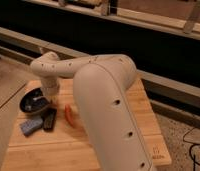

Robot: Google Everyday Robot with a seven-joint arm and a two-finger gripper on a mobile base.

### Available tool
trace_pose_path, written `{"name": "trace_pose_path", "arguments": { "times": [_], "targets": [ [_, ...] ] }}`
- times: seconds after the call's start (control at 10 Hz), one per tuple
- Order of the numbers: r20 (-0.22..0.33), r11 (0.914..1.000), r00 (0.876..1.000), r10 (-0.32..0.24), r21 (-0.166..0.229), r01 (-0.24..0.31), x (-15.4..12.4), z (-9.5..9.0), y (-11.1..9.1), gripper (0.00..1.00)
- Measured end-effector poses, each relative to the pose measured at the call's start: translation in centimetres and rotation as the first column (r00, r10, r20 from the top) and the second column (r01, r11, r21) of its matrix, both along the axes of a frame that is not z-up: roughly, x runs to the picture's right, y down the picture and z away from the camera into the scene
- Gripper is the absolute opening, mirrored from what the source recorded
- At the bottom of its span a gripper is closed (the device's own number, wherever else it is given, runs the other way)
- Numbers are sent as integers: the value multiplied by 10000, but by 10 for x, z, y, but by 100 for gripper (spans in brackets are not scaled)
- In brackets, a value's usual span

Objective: Drag the ceramic bowl in a circle

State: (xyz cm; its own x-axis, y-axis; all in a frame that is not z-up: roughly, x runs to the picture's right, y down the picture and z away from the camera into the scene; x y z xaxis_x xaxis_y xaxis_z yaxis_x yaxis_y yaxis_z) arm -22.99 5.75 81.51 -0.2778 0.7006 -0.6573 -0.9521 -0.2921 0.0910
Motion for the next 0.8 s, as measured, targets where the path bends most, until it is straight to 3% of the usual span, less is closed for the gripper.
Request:
{"name": "trace_pose_path", "arguments": {
  "times": [0.2,0.4,0.8],
  "targets": [
    [-575,9998,9981,197,35,-196,24,8,-11,0],
    [-1129,10000,9936,-25,32,29,39,24,-26,0],
    [-1228,9925,9858,-1148,282,1191,16,57,-56,0]
  ]
}}
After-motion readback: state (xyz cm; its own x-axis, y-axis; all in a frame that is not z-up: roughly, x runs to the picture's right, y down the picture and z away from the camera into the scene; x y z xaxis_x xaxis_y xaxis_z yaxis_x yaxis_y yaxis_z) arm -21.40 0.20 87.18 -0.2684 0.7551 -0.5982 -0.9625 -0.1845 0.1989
